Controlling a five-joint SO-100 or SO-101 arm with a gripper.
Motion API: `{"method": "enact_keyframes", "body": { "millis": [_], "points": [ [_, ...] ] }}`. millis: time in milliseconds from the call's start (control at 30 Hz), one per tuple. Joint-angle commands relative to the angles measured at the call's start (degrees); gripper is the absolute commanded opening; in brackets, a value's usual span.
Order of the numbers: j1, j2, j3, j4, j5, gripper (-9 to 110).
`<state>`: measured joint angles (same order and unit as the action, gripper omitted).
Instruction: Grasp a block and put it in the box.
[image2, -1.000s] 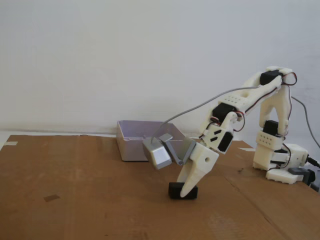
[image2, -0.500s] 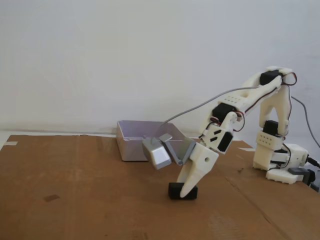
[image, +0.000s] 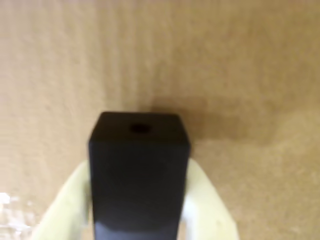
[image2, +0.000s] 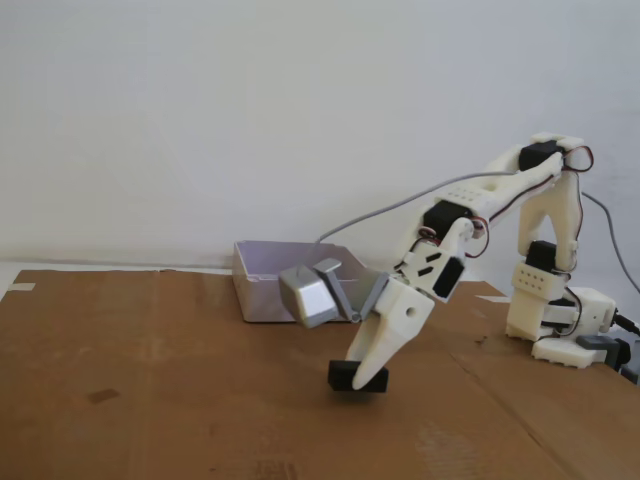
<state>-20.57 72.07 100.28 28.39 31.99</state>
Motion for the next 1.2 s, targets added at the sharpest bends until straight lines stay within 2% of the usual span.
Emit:
{"method": "enact_keyframes", "body": {
  "millis": [0, 233, 733, 1167],
  "points": [
    [0.09, 1.93, -8.53, -1.32, -0.44, 1],
    [1.58, 2.72, -12.13, -1.32, -3.34, 1],
    [10.81, 17.49, -10.63, -1.32, -9.67, 1],
    [18.81, 26.02, -10.55, -1.32, -9.84, 1]
  ]
}}
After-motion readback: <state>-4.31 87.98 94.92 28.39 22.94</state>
